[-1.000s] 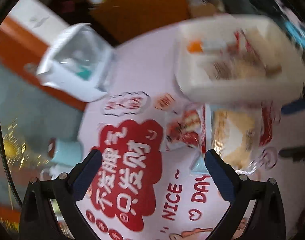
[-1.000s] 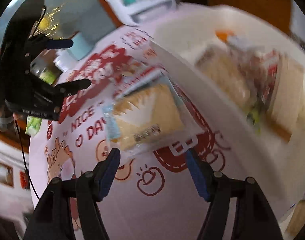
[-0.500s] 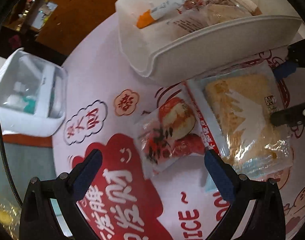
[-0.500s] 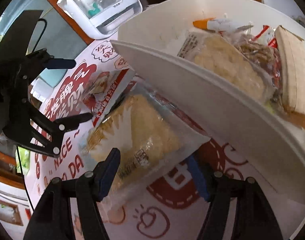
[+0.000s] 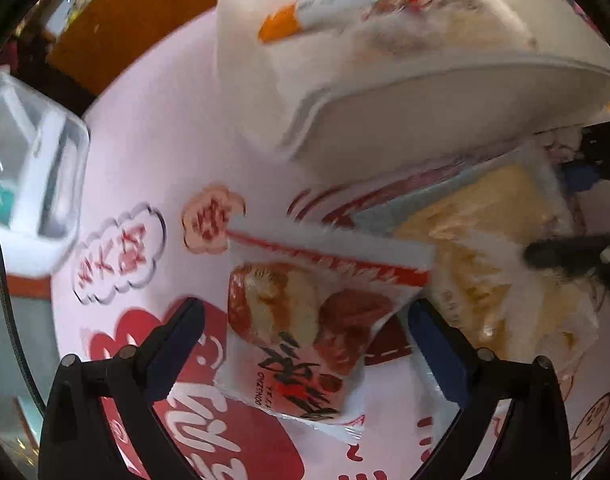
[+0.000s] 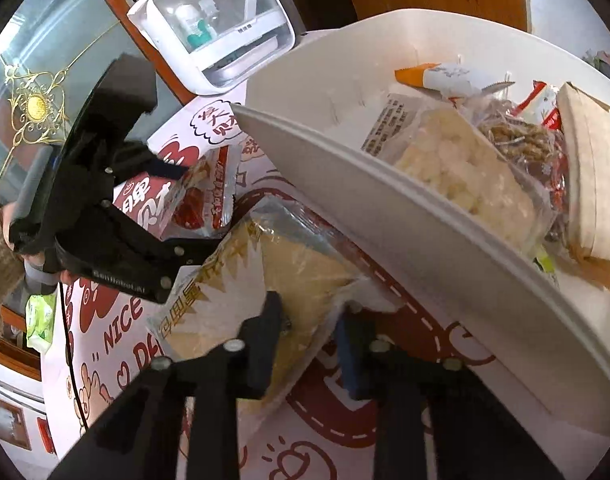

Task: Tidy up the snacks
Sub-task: 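Lift both packets and carry them over the white tray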

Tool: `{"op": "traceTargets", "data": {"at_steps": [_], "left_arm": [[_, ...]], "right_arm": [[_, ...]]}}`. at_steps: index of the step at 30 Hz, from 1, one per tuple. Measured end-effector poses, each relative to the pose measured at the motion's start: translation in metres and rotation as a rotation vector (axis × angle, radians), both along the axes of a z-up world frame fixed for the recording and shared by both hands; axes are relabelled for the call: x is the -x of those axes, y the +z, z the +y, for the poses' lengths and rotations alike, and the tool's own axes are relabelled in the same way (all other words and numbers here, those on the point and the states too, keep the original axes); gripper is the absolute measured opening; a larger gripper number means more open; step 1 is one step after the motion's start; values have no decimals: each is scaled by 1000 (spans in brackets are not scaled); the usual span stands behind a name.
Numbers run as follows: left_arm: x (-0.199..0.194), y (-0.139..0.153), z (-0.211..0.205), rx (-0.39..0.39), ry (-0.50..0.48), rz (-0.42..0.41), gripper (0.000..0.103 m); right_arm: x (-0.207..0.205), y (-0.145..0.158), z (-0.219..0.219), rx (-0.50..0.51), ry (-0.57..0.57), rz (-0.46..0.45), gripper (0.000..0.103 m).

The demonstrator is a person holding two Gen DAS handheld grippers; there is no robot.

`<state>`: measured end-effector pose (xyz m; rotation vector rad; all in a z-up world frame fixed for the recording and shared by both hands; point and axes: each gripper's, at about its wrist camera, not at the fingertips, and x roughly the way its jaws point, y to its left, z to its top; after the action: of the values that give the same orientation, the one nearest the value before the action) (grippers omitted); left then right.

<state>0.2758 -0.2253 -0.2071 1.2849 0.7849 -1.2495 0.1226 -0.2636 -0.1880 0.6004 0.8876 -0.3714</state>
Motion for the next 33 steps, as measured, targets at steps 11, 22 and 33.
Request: {"op": "traceTargets", "data": {"at_steps": [11, 22, 33], "left_arm": [[-10, 5, 23, 63, 280, 161, 47], [31, 56, 92, 159, 636, 249, 39], [101, 130, 130, 368, 861, 209, 39]], "right_arm": [[8, 12, 1, 0, 57, -37, 3], [38, 64, 19, 91, 171, -109, 2], [97, 158, 9, 221, 216, -220, 1]]}}
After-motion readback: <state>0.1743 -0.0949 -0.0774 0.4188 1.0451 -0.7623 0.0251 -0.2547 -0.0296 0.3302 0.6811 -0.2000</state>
